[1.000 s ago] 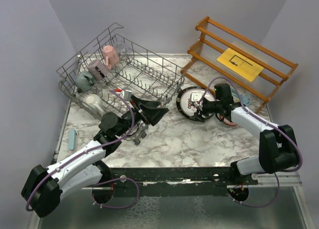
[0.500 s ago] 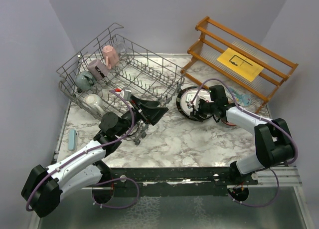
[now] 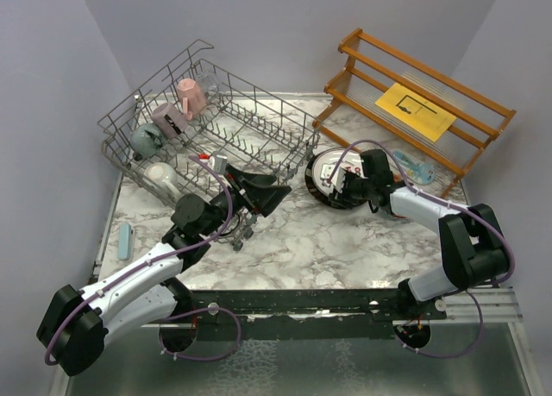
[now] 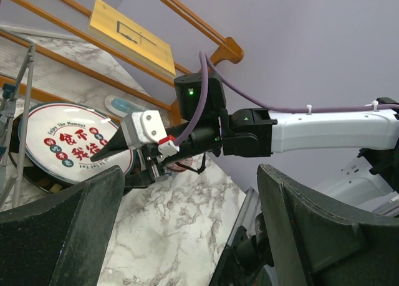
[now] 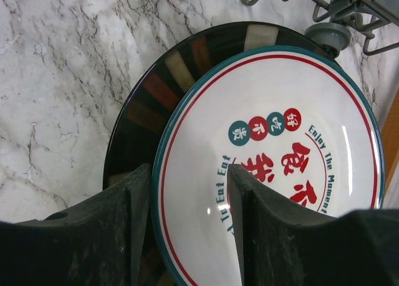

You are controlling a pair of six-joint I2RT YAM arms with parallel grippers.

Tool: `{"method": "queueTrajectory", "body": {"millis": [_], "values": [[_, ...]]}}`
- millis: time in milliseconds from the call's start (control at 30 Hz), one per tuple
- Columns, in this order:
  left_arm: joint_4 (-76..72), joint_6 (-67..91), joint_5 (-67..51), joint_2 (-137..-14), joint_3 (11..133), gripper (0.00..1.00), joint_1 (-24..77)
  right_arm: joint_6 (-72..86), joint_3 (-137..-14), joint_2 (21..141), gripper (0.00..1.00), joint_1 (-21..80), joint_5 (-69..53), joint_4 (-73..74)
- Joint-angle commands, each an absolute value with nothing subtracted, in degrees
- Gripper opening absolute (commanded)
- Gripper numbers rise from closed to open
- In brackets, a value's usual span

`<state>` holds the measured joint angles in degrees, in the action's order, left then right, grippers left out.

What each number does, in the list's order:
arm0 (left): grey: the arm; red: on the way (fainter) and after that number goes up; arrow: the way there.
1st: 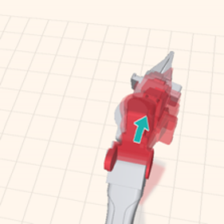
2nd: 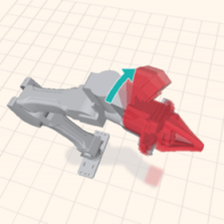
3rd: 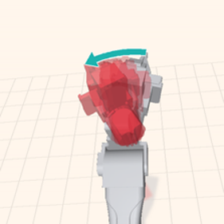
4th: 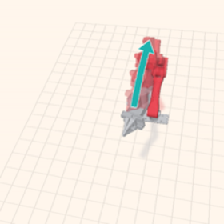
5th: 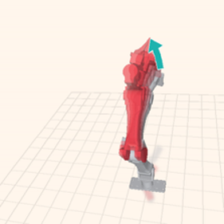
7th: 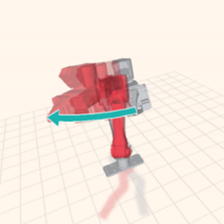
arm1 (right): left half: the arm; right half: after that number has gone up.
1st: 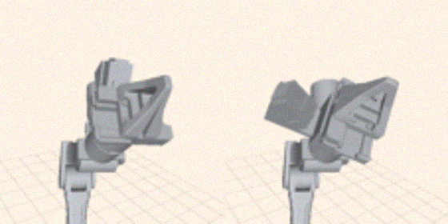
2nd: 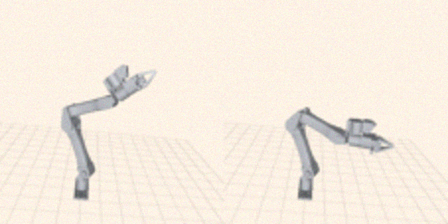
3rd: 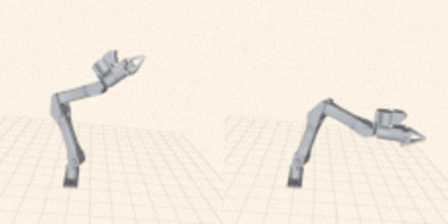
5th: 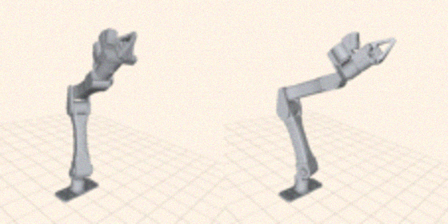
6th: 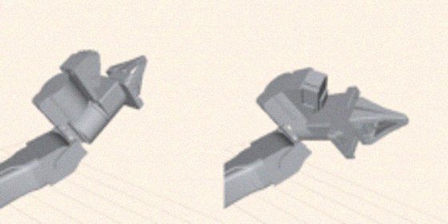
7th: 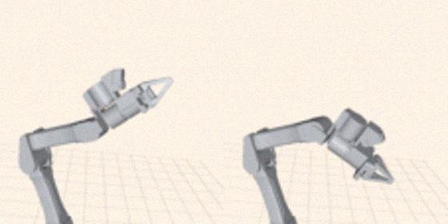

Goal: Load the mixed dishes into the dish rack
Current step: Pick up the plate at the center of the board.

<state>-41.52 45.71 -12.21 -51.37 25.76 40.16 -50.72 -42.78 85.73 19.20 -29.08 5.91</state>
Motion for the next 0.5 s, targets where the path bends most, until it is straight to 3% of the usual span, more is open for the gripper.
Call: {"method": "queueTrajectory", "body": {"millis": [0,100,333,467], "values": [[-42.9,45.5,-11.1,-50.9,25.6,0.9,40.3,-54.2,-41.0,85.4,0.51,20.1,-25.0,4.2],[-42.9,45.6,-11.1,-51.0,25.7,0.9,40.3,-55.9,-40.2,85.5,0.49,20.7,-24.1,3.7],[-42.8,45.8,-11.0,-50.7,25.6,0.9,40.3,-59.2,-39.1,85.8,0.31,21.4,-23.1,3.3],[-42.5,45.8,-10.8,-50.2,25.5,0.9,40.3,-60.4,-38.5,85.5,0.26,21.6,-23.1,3.3]]}}
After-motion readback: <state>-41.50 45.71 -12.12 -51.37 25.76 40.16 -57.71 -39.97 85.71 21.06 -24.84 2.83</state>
